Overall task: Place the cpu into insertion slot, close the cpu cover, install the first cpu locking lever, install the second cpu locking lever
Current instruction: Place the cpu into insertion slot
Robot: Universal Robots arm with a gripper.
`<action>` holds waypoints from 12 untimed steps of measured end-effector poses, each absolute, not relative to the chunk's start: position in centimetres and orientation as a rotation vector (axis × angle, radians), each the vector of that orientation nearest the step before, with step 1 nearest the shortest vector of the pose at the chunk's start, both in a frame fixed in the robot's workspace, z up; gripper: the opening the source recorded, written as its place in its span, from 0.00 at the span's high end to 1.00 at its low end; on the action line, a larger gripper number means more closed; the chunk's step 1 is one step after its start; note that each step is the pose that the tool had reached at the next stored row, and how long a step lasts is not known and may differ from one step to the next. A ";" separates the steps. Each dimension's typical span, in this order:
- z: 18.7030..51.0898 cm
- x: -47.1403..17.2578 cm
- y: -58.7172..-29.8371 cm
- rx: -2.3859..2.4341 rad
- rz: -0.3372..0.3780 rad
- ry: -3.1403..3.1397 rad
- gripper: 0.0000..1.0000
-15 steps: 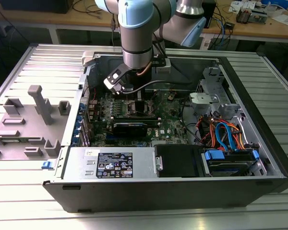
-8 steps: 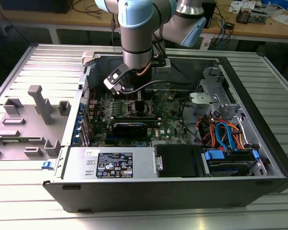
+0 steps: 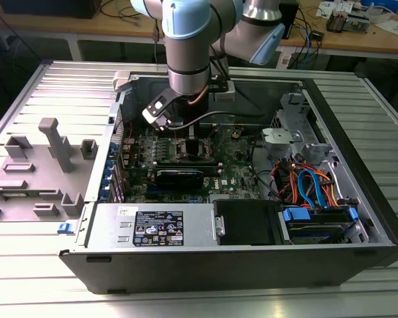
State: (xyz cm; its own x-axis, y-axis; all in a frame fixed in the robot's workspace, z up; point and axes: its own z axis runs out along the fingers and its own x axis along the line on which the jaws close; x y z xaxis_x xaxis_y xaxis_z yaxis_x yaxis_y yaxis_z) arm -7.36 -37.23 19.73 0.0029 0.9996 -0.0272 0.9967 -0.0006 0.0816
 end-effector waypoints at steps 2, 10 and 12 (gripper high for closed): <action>19.7 -7.3 -37.2 2.169 0.060 2.164 0.46; 19.6 -7.3 -37.2 2.169 0.061 2.165 0.38; 19.6 -7.3 -37.2 2.168 0.060 2.165 0.38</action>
State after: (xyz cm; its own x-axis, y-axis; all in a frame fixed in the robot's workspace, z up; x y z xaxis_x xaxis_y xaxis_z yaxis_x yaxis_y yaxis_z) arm -7.26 -37.22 19.65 0.0029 0.9996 -0.0267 0.9966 -0.0007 0.0821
